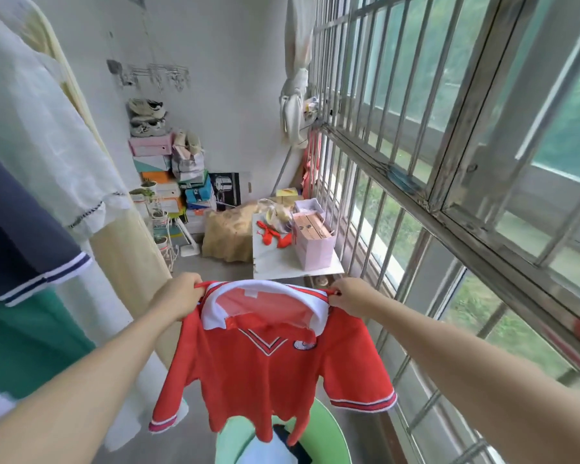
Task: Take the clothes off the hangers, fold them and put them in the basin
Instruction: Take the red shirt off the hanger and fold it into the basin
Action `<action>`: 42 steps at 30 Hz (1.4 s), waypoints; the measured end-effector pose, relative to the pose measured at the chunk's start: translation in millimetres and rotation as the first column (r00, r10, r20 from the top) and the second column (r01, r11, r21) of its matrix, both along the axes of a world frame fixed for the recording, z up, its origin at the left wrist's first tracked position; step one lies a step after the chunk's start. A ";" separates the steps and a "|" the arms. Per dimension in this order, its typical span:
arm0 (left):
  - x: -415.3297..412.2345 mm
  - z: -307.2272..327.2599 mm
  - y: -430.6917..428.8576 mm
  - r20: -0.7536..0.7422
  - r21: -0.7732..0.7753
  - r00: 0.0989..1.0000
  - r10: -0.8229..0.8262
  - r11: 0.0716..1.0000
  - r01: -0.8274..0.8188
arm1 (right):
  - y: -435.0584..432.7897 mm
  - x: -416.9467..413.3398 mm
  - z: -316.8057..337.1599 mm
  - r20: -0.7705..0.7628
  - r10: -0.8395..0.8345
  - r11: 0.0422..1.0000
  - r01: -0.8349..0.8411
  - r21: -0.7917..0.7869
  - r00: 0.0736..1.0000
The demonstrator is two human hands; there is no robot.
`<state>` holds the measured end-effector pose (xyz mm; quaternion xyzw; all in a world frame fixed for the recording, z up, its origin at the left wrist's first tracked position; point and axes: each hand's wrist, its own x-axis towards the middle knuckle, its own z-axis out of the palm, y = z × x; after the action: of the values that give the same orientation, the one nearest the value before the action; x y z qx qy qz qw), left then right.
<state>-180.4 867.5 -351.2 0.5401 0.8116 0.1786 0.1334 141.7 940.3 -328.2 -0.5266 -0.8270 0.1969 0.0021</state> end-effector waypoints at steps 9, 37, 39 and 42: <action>42.3 3.8 41.4 0.208 0.083 0.973 0.102 0.989 -0.121 | 9.7 27.4 2.8 -0.159 -0.244 0.970 0.242 -0.037 0.956; 93.1 32.7 28.1 0.891 -0.038 0.413 0.190 0.936 -0.349 | 26.3 24.2 -5.0 -0.524 -0.658 0.743 0.351 -0.570 0.541; 91.8 29.0 26.6 0.863 -0.004 0.476 0.172 0.943 -0.333 | 27.0 27.2 -7.8 -0.511 -0.577 0.812 0.380 -0.443 0.637; 87.1 22.5 22.0 0.773 0.068 0.625 0.106 0.966 -0.249 | 24.9 28.3 -7.1 -0.482 -0.478 0.878 0.381 -0.289 0.735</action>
<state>-93.3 889.5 -328.7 0.3405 0.7105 0.4696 0.3985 169.9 965.2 -335.3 -0.6246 -0.6275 0.4011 0.2351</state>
